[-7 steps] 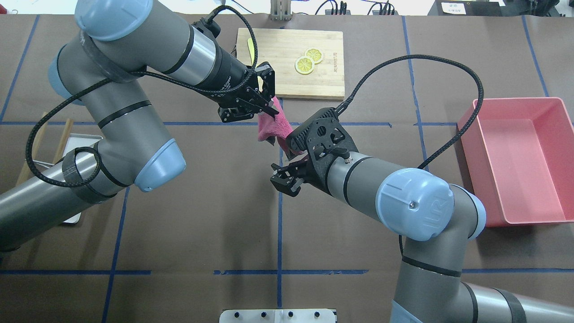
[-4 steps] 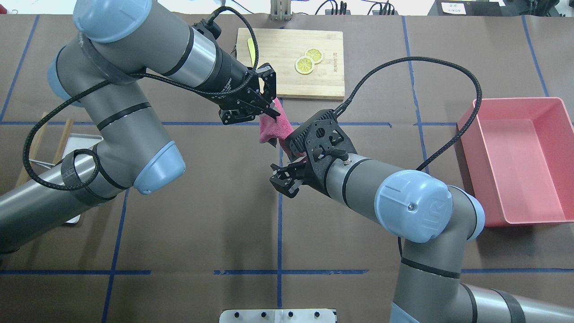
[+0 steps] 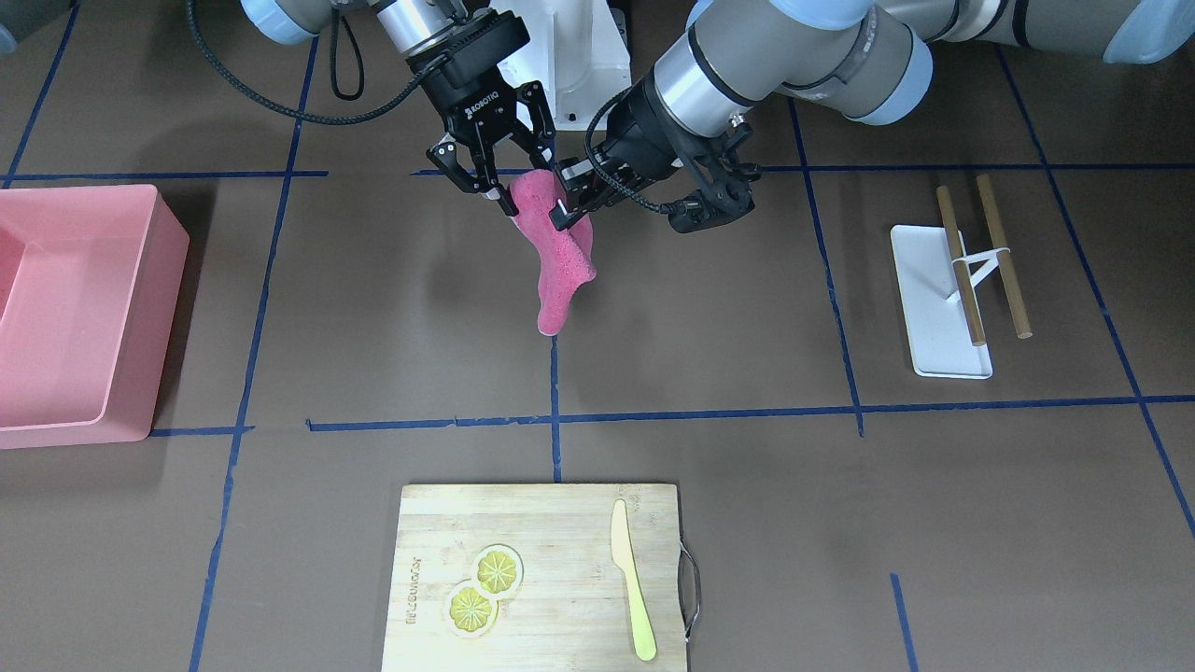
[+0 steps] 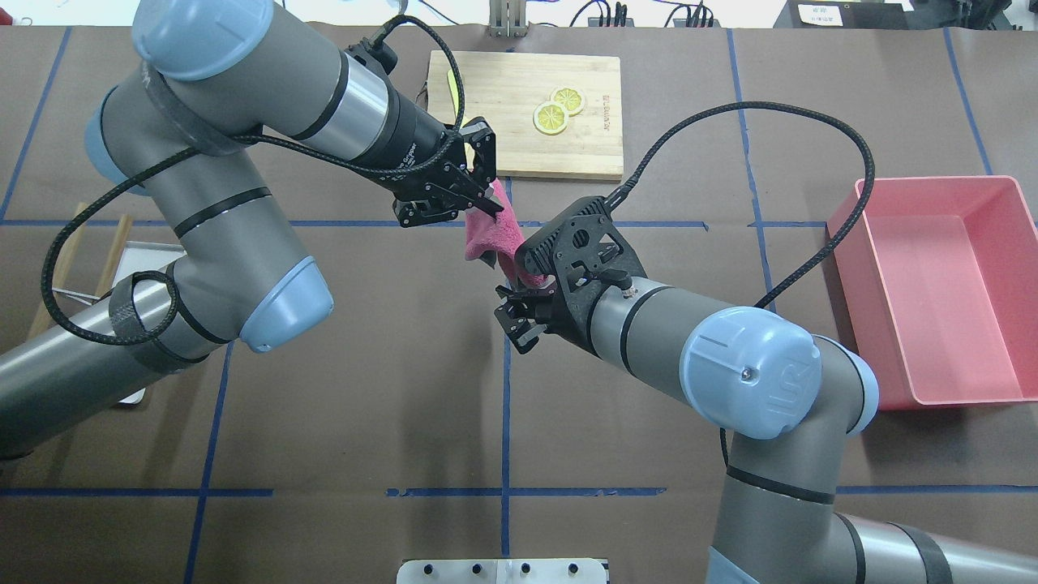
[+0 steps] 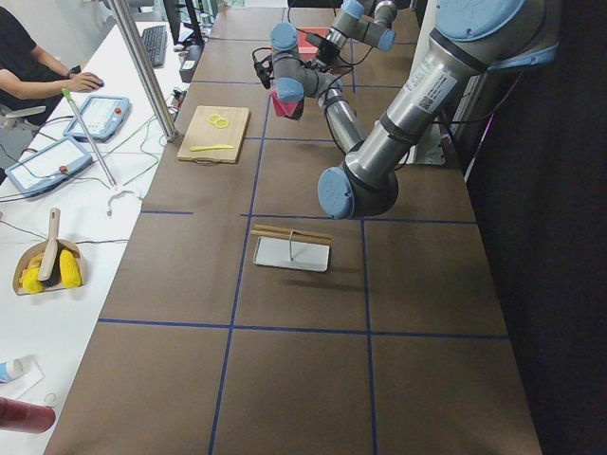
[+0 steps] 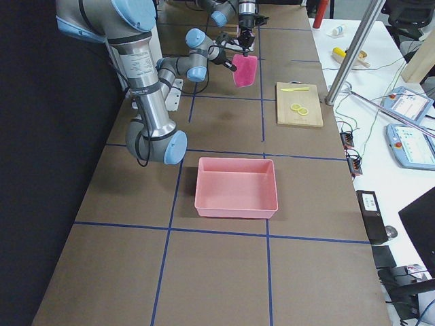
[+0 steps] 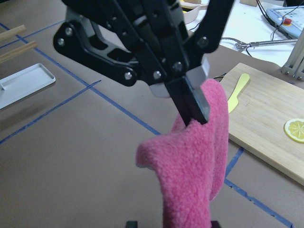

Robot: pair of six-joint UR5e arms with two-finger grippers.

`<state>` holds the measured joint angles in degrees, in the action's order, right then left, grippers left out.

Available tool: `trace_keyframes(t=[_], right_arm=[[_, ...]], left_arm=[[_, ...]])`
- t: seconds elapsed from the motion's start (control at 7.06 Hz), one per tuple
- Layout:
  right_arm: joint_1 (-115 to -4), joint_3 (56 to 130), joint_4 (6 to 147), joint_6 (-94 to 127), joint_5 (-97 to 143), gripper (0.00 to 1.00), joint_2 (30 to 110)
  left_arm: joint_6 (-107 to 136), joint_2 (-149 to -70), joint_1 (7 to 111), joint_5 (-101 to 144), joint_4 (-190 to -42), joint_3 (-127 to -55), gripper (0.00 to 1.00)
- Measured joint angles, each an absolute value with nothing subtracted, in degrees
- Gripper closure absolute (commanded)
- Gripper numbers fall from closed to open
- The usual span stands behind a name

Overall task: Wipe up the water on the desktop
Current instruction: 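Open the left gripper and withdraw it while the right gripper holds the towel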

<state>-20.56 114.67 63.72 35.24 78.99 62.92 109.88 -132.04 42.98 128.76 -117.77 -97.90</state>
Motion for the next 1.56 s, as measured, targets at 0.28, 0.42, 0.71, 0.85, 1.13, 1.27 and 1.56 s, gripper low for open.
trace_keyframes(t=[0.28, 0.42, 0.71, 0.85, 1.13, 1.27, 1.56], right_arm=[[-20.6, 114.7, 63.7, 35.2, 79.0, 0.59, 62.9], [-20.6, 114.7, 63.7, 35.3, 79.0, 0.76, 62.9], [-20.6, 114.7, 63.7, 35.3, 78.9, 0.99, 63.0], [-20.6, 114.8, 63.7, 35.3, 78.9, 1.00, 63.1], [-20.6, 114.7, 63.7, 35.4, 78.9, 1.00, 63.2], [-20.6, 114.7, 63.7, 35.5, 78.9, 1.00, 63.3], [-20.6, 114.8, 63.7, 36.0, 78.9, 1.00, 63.2]], left_arm=[[109.9, -132.0, 43.0, 128.8, -117.8, -98.0, 1.00], [109.9, -132.0, 43.0, 128.8, -117.8, -98.0, 1.00], [109.9, -132.0, 43.0, 128.8, -117.8, -98.1, 1.00], [109.9, -132.0, 43.0, 128.8, -117.8, -98.1, 1.00], [109.9, -132.0, 43.0, 128.8, -117.8, -98.1, 0.98], [109.9, -132.0, 43.0, 128.8, -117.8, -98.1, 0.94], [109.8, -132.0, 43.1, 128.8, -117.8, -98.1, 0.12]])
